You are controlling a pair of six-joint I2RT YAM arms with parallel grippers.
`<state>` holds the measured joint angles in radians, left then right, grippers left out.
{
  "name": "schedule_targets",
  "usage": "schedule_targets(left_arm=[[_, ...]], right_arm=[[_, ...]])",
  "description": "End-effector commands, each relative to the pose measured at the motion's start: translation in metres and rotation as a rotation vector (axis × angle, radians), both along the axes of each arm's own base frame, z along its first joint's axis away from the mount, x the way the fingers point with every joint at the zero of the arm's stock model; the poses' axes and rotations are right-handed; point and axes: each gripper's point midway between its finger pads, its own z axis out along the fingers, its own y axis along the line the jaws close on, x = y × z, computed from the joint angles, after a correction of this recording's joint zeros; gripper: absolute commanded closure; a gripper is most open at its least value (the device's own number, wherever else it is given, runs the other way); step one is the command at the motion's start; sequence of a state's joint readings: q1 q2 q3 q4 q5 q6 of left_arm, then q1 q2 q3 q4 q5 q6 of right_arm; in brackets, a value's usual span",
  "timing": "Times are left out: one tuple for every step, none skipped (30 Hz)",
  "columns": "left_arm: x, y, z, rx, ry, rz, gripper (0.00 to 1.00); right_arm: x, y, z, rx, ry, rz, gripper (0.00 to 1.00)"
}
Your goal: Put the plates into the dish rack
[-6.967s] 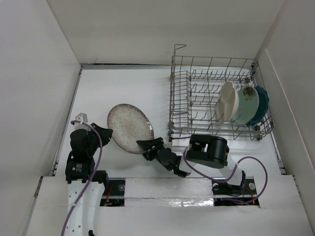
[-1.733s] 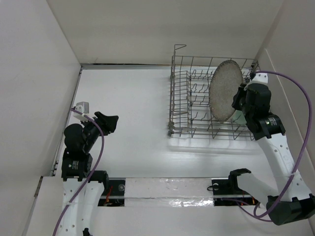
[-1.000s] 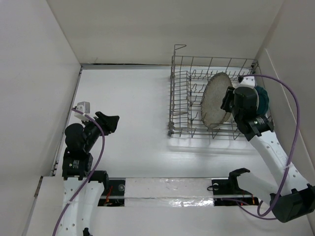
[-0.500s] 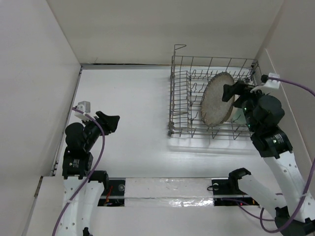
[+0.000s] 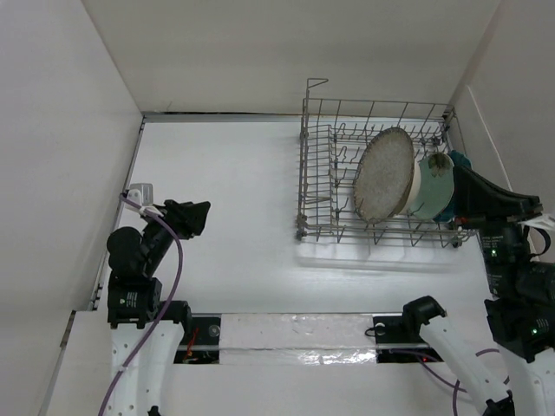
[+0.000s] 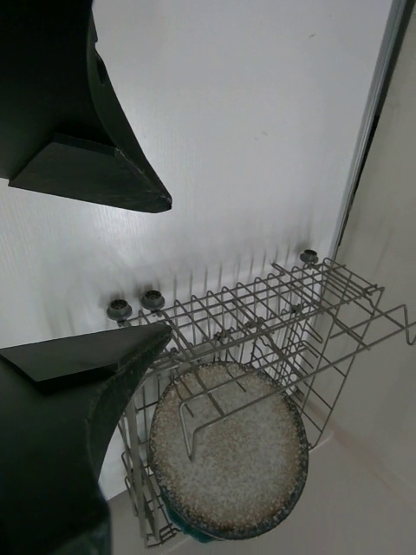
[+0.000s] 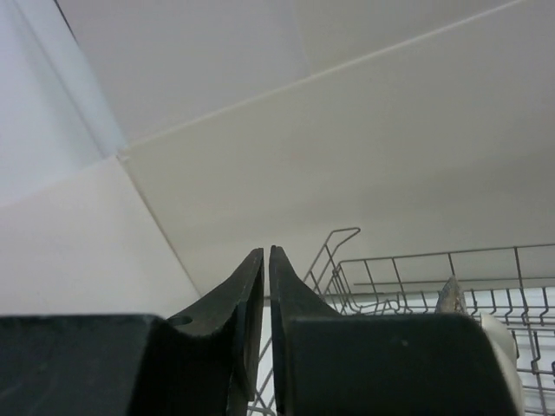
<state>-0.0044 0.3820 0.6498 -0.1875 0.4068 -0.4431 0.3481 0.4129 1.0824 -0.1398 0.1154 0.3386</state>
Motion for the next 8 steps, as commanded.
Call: schedule_targets(left_arm=[[-0.011,-0.004,0.065,-0.019,-0.186,-0.027,0.49],[-0.014,-0.004,0.073,-0.02,-0.202,-0.026,0.49],[-0.02,-0.004,0.091,-0.02,-0.244,-0.025,0.49],[-0.022,-0.004,0.099,-0.018,-0.263,-0.023,0.49],[-0.024,-0.003,0.105,-0.017,-0.276,-0.022,0.49],[-0.027,-0.002,0.115,-0.022,-0.292,-0.013,0.49],[-0.027,-0.002,0.119,-0.025,-0.298,-0.012,0.48],[-0.027,-0.002,0.121,-0.029,-0.299,-0.009,0.48]], right_arm=[[-0.008,-0.014,0.004,0.04,-0.034,-0.054,0.83],[-0.007,-0.014,0.0,0.041,-0.028,-0.056,0.75],[-0.006,-0.014,-0.001,0.043,-0.029,-0.055,0.7],[-0.005,-0.013,-0.003,0.041,-0.025,-0.052,0.67],[-0.001,-0.01,-0.007,0.034,-0.015,-0.045,0.64],[0.001,-0.009,-0.008,0.033,-0.012,-0.042,0.63],[0.006,-0.007,-0.011,0.027,0.001,-0.04,0.62],[0.009,-0.005,-0.013,0.024,0.006,-0.039,0.58]])
